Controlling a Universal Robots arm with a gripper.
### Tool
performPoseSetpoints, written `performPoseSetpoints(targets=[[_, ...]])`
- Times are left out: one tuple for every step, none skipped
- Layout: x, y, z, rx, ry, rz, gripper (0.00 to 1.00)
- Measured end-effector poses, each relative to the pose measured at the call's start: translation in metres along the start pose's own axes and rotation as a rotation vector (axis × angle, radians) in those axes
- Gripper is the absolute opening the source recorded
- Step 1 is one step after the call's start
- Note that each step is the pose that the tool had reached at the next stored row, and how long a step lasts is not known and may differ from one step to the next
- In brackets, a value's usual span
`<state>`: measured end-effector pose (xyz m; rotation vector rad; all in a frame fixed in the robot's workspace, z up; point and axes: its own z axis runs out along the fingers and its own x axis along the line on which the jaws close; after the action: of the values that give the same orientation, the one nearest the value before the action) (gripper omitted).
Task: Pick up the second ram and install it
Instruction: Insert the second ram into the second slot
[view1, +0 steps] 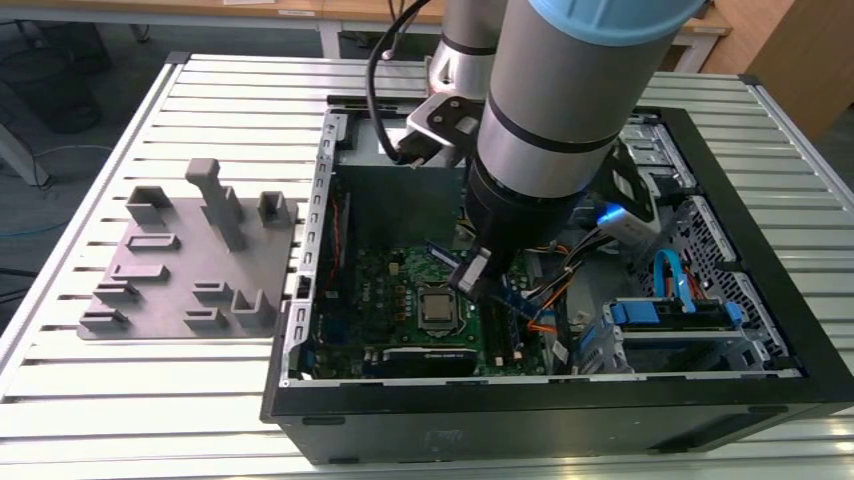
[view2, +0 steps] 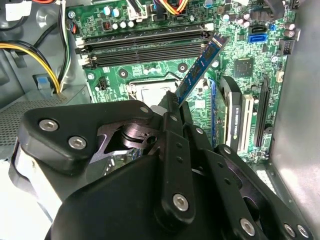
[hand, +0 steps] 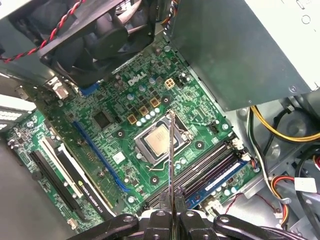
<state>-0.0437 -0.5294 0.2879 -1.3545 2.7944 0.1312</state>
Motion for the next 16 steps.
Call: performPoseSetpoints(targets=[[0.0,0.0,0.0,0.0005,-0.0001,0.005,0.14],[0.0,0.0,0.0,0.001,-0.0002,0.01,0.14],[0.0,0.0,0.0,0.0015,-0.0003,0.015,0.14],[0.0,0.0,0.0,0.002,-0.0003,0.02,0.14],[0.0,0.0,0.0,0.0026,-0.0005,0.025,0.14],[0.0,0.0,0.0,0.0031,-0.0005,0.03,0.14],[0.0,0.0,0.0,0.0036,-0.0006,0.035,0.14],[0.0,0.0,0.0,0.0041,-0.0006,0.04,0.14],[0.0,0.0,0.0,0.0046,-0.0007,0.045,0.14],[0.0,0.0,0.0,0.0052,-0.0006,0.05,0.14],[0.0,0.0,0.0001,0.006,-0.0006,0.056,0.14],[0.0,0.0,0.0001,0.0068,-0.0005,0.061,0.14],[0.0,0.0,0.0001,0.0075,-0.0004,0.067,0.14],[0.0,0.0,0.0001,0.0083,-0.0003,0.073,0.14],[0.0,0.0,0.0,0.0092,-0.0001,0.08,0.14],[0.0,0.0,0.0001,0.0102,0.0001,0.086,0.14]])
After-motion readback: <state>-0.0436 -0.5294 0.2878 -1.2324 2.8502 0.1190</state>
